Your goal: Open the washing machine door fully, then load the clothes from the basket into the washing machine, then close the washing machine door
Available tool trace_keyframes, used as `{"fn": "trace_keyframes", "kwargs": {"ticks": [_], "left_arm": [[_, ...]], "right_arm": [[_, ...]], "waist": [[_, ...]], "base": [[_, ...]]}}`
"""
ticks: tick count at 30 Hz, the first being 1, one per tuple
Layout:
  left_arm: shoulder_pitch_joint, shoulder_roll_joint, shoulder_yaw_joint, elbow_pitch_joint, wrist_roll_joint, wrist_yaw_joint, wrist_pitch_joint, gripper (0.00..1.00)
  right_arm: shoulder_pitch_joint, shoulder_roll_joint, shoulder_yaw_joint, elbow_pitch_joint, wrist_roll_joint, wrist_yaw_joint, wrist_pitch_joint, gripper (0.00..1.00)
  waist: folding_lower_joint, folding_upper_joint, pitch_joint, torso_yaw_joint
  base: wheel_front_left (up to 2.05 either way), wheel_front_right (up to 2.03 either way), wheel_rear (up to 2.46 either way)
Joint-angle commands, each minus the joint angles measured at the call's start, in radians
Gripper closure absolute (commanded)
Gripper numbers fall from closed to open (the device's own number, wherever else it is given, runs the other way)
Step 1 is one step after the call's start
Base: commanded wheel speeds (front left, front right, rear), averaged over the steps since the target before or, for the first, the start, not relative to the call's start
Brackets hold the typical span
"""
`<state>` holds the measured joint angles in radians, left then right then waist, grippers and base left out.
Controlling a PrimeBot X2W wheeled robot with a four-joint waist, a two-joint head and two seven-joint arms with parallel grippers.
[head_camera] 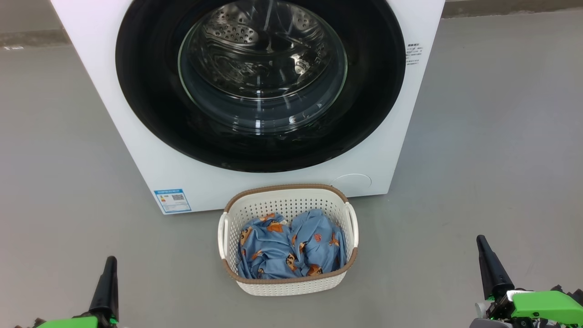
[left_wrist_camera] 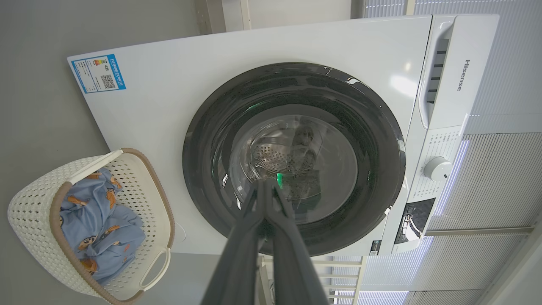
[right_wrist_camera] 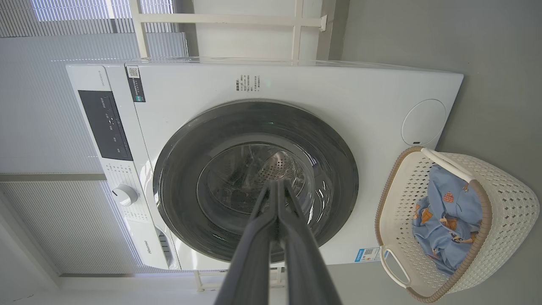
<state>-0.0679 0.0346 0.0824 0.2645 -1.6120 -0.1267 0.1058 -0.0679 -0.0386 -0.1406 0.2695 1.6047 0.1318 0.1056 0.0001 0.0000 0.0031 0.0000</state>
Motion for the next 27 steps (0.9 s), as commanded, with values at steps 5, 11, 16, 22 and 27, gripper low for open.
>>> {"fn": "trace_keyframes", "kwargs": {"ticks": [5, 11, 16, 22, 27], "left_arm": [[-0.040, 0.016, 0.032, -0.020, 0.004, -0.004, 0.008, 1.00], [-0.040, 0.016, 0.032, -0.020, 0.004, -0.004, 0.008, 1.00], [-0.040, 0.016, 0.032, -0.020, 0.004, -0.004, 0.008, 1.00], [0.006, -0.005, -0.002, 0.014, 0.000, 0.000, 0.000, 0.00], [0.017, -0.011, -0.005, 0.023, 0.004, 0.000, -0.005, 0.00]], "right_arm": [[-0.040, -0.012, 0.027, -0.025, 0.004, -0.001, 0.007, 1.00], [-0.040, -0.012, 0.027, -0.025, 0.004, -0.001, 0.007, 1.00], [-0.040, -0.012, 0.027, -0.025, 0.004, -0.001, 0.007, 1.00], [0.007, 0.003, 0.000, 0.015, 0.000, 0.000, -0.002, 0.00], [0.014, 0.005, 0.002, 0.028, -0.007, 0.000, -0.006, 0.00]], "waist": [[-0.0001, 0.0000, 0.000, 0.000], [-0.0001, 0.0000, 0.000, 0.000], [-0.0001, 0.0000, 0.000, 0.000], [-0.0001, 0.0000, 0.000, 0.000], [0.0001, 0.0000, 0.001, 0.000]], "base": [[0.00, 0.00, 0.00], [0.00, 0.00, 0.00], [0.00, 0.00, 0.00], [0.00, 0.00, 0.00], [0.00, 0.00, 0.00]]}}
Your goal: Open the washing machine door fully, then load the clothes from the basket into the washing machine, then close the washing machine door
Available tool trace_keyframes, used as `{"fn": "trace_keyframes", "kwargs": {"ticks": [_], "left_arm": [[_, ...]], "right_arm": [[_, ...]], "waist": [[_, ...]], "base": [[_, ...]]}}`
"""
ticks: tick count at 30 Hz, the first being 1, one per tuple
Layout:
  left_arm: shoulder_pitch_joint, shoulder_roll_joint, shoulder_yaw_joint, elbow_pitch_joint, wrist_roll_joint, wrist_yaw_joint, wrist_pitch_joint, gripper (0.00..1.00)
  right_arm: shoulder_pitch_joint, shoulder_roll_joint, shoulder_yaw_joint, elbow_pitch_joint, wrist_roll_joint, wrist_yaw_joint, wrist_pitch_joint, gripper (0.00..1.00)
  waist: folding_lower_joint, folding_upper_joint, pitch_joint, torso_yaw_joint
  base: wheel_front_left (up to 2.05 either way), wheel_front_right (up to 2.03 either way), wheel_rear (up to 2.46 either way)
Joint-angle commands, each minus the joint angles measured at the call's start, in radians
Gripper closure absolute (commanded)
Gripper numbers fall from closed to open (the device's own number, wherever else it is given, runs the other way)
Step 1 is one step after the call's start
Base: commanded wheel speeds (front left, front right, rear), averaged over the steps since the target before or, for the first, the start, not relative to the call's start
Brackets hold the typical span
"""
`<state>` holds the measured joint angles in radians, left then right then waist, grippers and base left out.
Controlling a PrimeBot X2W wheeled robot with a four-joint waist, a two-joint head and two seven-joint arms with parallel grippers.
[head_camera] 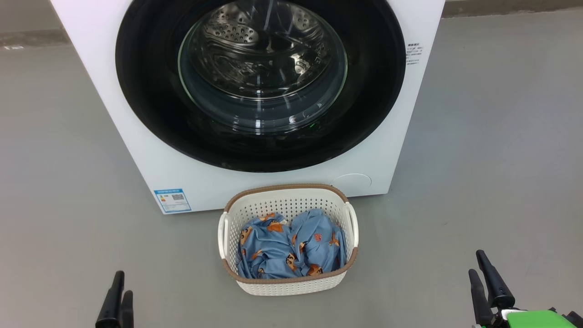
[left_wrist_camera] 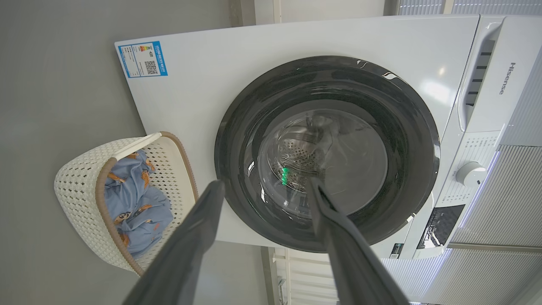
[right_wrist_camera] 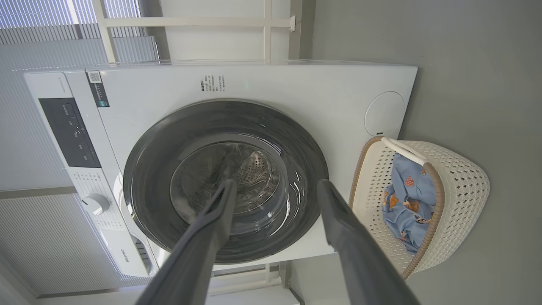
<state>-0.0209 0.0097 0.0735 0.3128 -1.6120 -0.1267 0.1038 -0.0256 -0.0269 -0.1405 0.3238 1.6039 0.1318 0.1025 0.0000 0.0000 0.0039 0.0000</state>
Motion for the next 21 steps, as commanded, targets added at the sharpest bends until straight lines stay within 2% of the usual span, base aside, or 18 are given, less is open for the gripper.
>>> {"fn": "trace_keyframes", "kwargs": {"ticks": [1, 4, 9, 21], "left_arm": [[-0.031, 0.014, 0.003, -0.027, 0.006, 0.000, -0.005, 0.00], [-0.032, 0.018, -0.003, -0.034, 0.018, 0.000, -0.015, 0.00], [-0.033, 0.027, -0.016, -0.043, 0.045, 0.000, -0.032, 0.00], [-0.038, 0.044, -0.043, -0.060, 0.153, -0.001, -0.068, 0.00]], "right_arm": [[-0.030, -0.008, 0.004, -0.028, -0.011, 0.000, -0.006, 0.00], [-0.035, -0.014, 0.011, -0.032, -0.026, 0.000, -0.016, 0.00], [-0.043, -0.026, 0.022, -0.035, -0.061, 0.000, -0.032, 0.00], [-0.061, -0.045, 0.041, -0.041, -0.199, 0.000, -0.068, 0.00]], "waist": [[0.0005, 0.0000, 0.000, 0.000], [0.0022, 0.0000, -0.002, 0.000], [0.0001, 0.0000, -0.001, 0.000], [0.0000, 0.0000, 0.001, -0.001]], "base": [[0.00, 0.00, 0.00], [0.00, 0.00, 0.00], [0.00, 0.00, 0.00], [0.00, 0.00, 0.00]]}}
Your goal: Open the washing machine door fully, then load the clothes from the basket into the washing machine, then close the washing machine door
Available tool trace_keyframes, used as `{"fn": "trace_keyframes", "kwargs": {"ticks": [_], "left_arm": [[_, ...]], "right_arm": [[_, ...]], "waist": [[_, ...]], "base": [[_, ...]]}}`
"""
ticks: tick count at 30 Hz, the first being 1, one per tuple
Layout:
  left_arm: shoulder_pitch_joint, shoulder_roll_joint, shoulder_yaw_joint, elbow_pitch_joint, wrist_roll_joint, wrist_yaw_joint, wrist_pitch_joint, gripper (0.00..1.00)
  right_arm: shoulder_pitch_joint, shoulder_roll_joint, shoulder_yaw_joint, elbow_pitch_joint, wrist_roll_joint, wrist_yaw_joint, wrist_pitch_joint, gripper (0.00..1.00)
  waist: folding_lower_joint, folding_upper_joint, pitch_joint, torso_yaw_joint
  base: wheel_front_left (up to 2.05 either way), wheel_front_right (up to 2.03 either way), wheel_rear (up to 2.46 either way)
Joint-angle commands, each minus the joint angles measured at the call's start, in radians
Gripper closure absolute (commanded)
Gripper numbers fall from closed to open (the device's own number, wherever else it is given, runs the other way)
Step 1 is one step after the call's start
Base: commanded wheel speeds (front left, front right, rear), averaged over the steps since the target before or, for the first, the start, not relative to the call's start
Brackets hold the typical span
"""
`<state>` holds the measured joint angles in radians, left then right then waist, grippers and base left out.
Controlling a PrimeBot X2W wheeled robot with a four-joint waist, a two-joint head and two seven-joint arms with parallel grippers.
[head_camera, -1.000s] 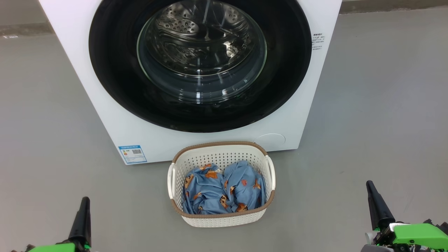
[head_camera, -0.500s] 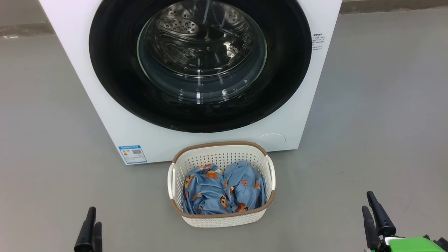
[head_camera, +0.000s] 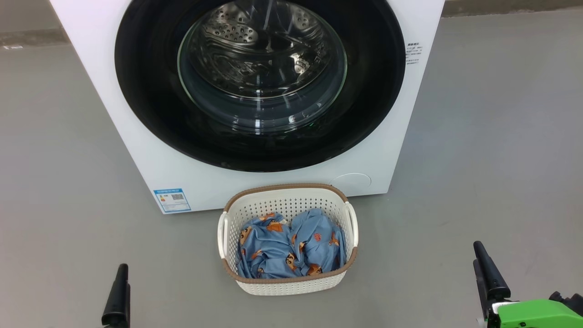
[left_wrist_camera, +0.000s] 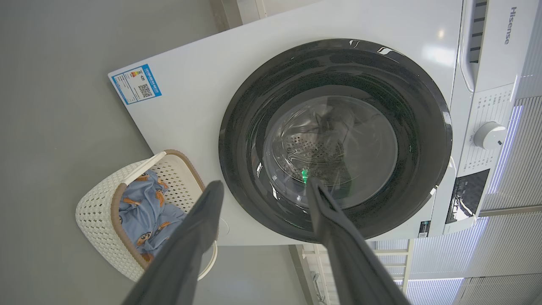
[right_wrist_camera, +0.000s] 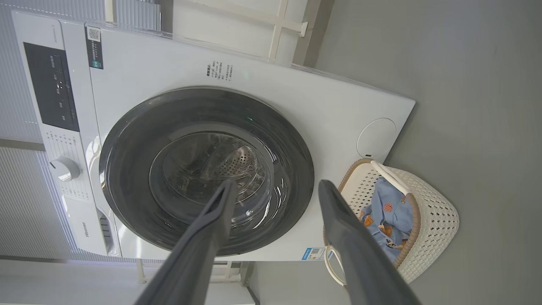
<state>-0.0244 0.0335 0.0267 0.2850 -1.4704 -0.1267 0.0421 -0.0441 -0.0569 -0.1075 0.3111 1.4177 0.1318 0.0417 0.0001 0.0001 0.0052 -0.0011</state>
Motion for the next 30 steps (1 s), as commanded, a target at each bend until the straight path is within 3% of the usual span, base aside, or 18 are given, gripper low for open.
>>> {"fn": "trace_keyframes", "kwargs": {"ticks": [1, 30], "left_arm": [[-0.035, 0.022, 0.002, -0.033, 0.022, -0.001, -0.009, 0.00], [-0.031, 0.072, -0.054, -0.027, 0.426, -0.002, -0.094, 0.00]], "right_arm": [[-0.044, -0.018, 0.010, -0.029, -0.027, 0.000, -0.010, 0.00], [-0.086, -0.068, 0.089, 0.030, -0.455, 0.000, -0.095, 0.00]], "waist": [[-0.0001, -0.0001, 0.000, 0.000], [-0.0001, -0.0001, -0.012, -0.002]], "base": [[0.00, 0.00, 0.00], [0.00, 0.00, 0.00]]}}
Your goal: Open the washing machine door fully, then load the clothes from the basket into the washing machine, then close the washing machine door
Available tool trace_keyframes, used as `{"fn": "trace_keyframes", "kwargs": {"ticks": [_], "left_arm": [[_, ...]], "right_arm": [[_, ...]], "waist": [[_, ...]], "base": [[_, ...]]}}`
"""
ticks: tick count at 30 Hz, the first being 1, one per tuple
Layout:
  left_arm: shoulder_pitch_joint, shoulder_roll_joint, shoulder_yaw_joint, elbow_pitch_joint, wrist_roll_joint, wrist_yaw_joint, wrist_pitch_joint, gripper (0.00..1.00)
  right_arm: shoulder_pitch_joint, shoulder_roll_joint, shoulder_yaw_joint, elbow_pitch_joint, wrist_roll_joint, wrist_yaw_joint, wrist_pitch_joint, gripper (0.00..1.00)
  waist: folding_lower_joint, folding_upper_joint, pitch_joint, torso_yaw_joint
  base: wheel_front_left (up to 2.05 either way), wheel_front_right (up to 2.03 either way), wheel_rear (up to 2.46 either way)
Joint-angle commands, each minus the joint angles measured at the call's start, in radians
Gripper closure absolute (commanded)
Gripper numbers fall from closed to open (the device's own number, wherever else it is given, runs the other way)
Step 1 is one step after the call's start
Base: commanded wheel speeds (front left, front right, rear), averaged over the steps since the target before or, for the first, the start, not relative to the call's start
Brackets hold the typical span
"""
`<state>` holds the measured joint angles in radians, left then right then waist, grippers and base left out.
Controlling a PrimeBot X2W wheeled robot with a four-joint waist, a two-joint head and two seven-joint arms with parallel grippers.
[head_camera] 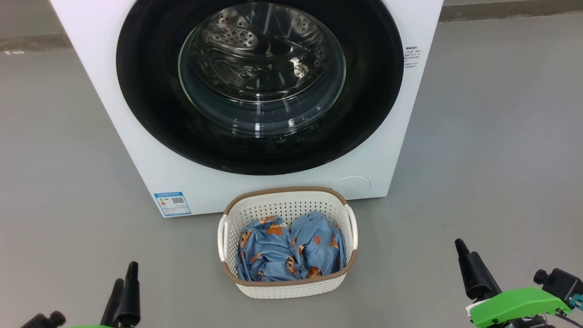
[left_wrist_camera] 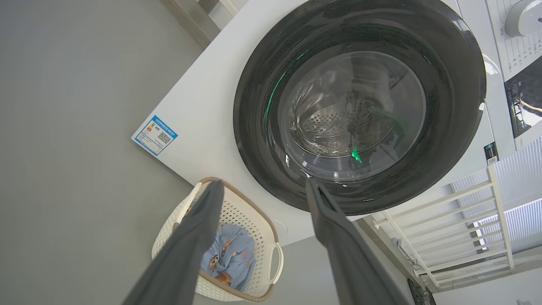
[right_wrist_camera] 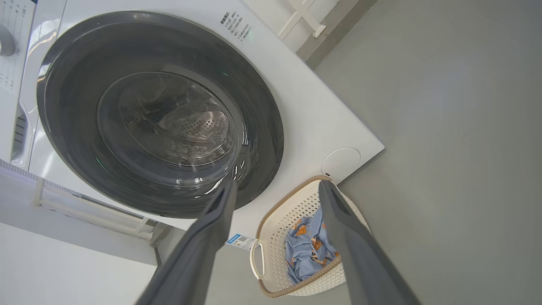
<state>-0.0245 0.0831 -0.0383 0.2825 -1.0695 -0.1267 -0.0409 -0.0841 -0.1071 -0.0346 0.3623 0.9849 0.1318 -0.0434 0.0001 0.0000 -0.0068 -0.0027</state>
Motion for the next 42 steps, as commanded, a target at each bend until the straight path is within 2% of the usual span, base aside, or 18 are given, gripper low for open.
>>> {"fn": "trace_keyframes", "kwargs": {"ticks": [1, 42], "left_arm": [[-0.030, 0.023, 0.010, -0.025, 0.038, -0.002, -0.014, 0.00], [0.017, 0.056, 0.015, -0.061, 0.530, -0.003, -0.132, 0.00]], "right_arm": [[-0.048, -0.019, 0.020, -0.018, -0.034, 0.000, -0.012, 0.00], [-0.076, -0.048, 0.023, -0.014, -0.565, -0.001, -0.129, 0.00]], "waist": [[-0.0001, 0.0000, -0.001, 0.000], [-0.0001, 0.0000, -0.008, -0.009]], "base": [[0.00, 0.00, 0.00], [0.00, 0.00, 0.00]]}}
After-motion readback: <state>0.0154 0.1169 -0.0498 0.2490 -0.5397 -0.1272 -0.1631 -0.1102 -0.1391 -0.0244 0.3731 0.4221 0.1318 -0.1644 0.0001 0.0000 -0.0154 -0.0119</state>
